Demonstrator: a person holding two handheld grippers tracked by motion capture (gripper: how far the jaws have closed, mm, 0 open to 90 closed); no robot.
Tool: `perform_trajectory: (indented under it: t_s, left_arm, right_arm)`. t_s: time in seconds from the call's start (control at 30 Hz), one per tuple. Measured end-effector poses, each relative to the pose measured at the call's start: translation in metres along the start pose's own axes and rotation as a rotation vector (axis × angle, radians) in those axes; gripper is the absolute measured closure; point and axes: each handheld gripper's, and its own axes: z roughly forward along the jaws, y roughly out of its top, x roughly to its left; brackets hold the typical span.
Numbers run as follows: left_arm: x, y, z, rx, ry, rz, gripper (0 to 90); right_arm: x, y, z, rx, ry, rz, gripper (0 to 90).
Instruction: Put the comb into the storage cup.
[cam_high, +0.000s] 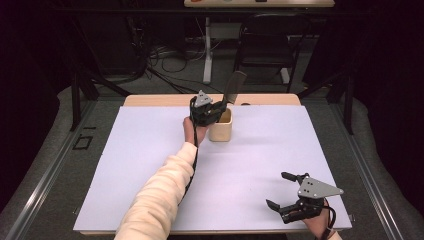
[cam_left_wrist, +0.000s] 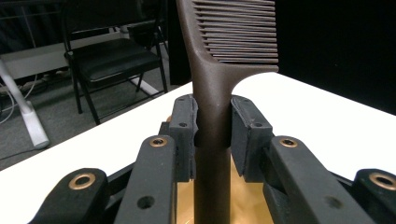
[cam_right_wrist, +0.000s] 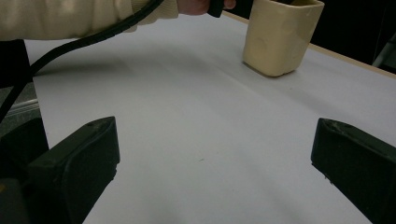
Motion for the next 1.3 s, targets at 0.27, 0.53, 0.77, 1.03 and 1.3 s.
perform_trajectory:
  t_s: [0.27, 0.53, 0.77, 1.03, 1.3]
  left_arm:
    - [-0.0011, -0.0003, 0.0016, 0.016, -0.006, 0.008, 72.1]
    - [-0.001, -0.0009, 0.0022, 0.035, -0.014, 0.013, 72.1]
    - [-0.0011, -0.0016, 0.0031, 0.05, -0.016, 0.015, 72.0]
    - [-0.0008, -0.0016, 0.0024, 0.058, -0.021, 0.014, 71.8]
    - [-0.0017, -0.002, 0.0042, 0.091, -0.015, 0.017, 71.5]
  right_arm:
    - [0.0, 0.0, -0.0001, 0.0, 0.0, 0.0, 0.6]
    - [0.0, 0.0, -0.0001, -0.001, 0.0, -0.001, 0.6]
    - [-0.0001, -0.0001, 0.0, -0.001, -0.001, -0.001, 0.6]
    - [0.0, -0.0001, -0.0001, 0.002, 0.001, 0.0, 0.6]
    - [0.0001, -0.0001, 0.0, 0.003, 0.001, 0.002, 0.6]
